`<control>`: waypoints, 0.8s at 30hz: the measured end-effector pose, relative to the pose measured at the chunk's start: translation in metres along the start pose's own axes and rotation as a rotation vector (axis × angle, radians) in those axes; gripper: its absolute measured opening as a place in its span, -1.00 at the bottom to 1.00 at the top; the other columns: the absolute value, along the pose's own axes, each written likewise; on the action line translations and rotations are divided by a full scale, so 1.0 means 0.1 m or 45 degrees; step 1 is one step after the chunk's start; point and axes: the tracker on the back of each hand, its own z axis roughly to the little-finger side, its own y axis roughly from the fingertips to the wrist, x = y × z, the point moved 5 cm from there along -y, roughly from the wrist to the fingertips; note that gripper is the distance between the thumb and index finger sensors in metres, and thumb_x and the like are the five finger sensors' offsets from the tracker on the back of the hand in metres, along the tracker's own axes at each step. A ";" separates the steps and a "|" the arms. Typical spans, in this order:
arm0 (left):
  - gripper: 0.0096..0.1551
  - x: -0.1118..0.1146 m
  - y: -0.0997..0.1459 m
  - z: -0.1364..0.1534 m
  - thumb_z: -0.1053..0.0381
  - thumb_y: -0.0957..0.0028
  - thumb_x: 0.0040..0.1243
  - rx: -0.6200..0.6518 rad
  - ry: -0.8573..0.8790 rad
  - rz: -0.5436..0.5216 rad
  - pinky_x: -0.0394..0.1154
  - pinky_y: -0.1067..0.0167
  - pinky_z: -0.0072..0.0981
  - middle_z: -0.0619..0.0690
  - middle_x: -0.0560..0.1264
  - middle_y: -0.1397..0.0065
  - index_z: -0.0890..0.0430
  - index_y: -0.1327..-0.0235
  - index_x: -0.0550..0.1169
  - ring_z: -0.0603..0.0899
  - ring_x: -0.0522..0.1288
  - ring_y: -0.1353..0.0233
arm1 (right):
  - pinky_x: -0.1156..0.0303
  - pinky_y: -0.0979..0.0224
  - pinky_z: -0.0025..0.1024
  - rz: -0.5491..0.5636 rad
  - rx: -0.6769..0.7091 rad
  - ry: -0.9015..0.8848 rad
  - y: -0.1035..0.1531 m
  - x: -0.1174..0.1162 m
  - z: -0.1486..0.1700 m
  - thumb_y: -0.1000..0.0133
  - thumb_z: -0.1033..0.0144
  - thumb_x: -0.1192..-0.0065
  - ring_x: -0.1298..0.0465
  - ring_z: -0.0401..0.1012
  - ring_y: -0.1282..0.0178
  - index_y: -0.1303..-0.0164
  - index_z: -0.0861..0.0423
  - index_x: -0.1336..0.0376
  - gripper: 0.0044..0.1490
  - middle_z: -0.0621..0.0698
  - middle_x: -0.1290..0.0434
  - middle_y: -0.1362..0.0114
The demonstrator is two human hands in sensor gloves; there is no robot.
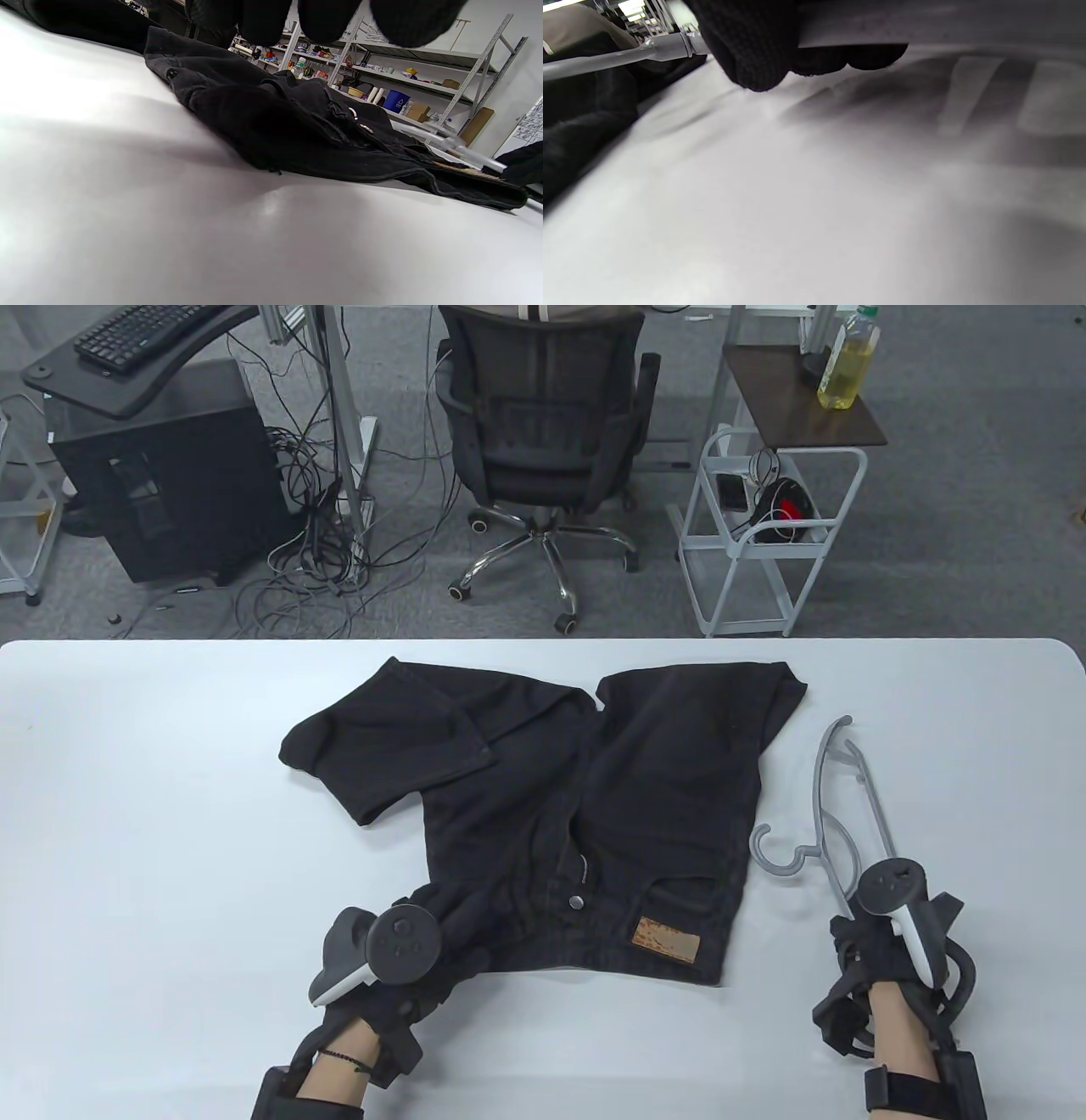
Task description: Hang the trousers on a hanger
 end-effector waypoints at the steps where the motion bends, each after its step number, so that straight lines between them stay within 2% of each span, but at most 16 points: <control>1: -0.19 0.00 0.00 0.00 -0.31 -0.08 0.07 -0.002 -0.004 0.002 0.14 -0.44 0.33 0.07 0.20 -0.69 -0.06 -0.59 0.24 0.35 0.15 -0.64 | -0.16 -0.60 0.07 0.003 0.012 -0.040 0.01 0.02 0.00 0.00 0.16 -0.35 -0.37 -0.03 -0.42 -0.41 0.02 -0.26 -0.28 -0.06 -0.46 -0.25; 5: -0.19 -0.04 0.01 0.03 -0.31 -0.08 0.07 -0.017 0.019 -0.012 0.15 -0.44 0.33 0.08 0.20 -0.69 -0.06 -0.59 0.24 0.35 0.15 -0.64 | -0.26 -0.51 0.08 0.009 0.053 -0.330 0.06 0.11 0.04 -0.01 0.16 -0.31 -0.44 -0.01 -0.33 -0.38 0.06 -0.30 -0.31 -0.03 -0.48 -0.21; 9: -0.19 -0.01 0.01 0.03 -0.31 -0.08 0.07 -0.028 0.011 0.007 0.15 -0.44 0.33 0.07 0.19 -0.69 -0.07 -0.59 0.24 0.35 0.15 -0.64 | -0.31 -0.46 0.07 0.020 0.074 -0.516 0.09 0.17 0.06 -0.02 0.16 -0.28 -0.47 -0.01 -0.28 -0.35 0.09 -0.32 -0.34 -0.01 -0.48 -0.18; 12: -0.19 0.02 0.00 0.02 -0.30 -0.08 0.07 -0.024 0.015 0.022 0.16 -0.44 0.33 0.08 0.20 -0.69 -0.06 -0.59 0.24 0.35 0.15 -0.64 | -0.38 -0.41 0.03 0.048 0.095 -0.585 0.10 0.21 0.06 -0.02 0.17 -0.26 -0.48 -0.02 -0.27 -0.36 0.09 -0.32 -0.34 -0.02 -0.47 -0.19; 17: -0.19 0.10 -0.05 -0.02 -0.30 -0.08 0.07 -0.016 -0.019 0.064 0.16 -0.44 0.33 0.08 0.18 -0.69 -0.06 -0.60 0.24 0.35 0.15 -0.64 | -0.51 -0.26 -0.16 0.112 0.164 -0.701 0.15 0.28 0.04 -0.02 0.16 -0.27 -0.52 -0.05 -0.24 -0.36 0.07 -0.31 -0.34 -0.04 -0.48 -0.21; 24: -0.17 0.19 -0.11 0.00 -0.31 -0.08 0.07 -0.046 -0.037 0.127 0.16 -0.44 0.34 0.07 0.12 -0.72 -0.08 -0.61 0.20 0.35 0.12 -0.65 | -0.59 -0.02 -0.29 0.053 0.387 -0.856 0.26 0.34 -0.13 -0.04 0.16 -0.27 -0.64 -0.10 0.02 -0.35 0.12 -0.31 -0.34 0.02 -0.54 -0.20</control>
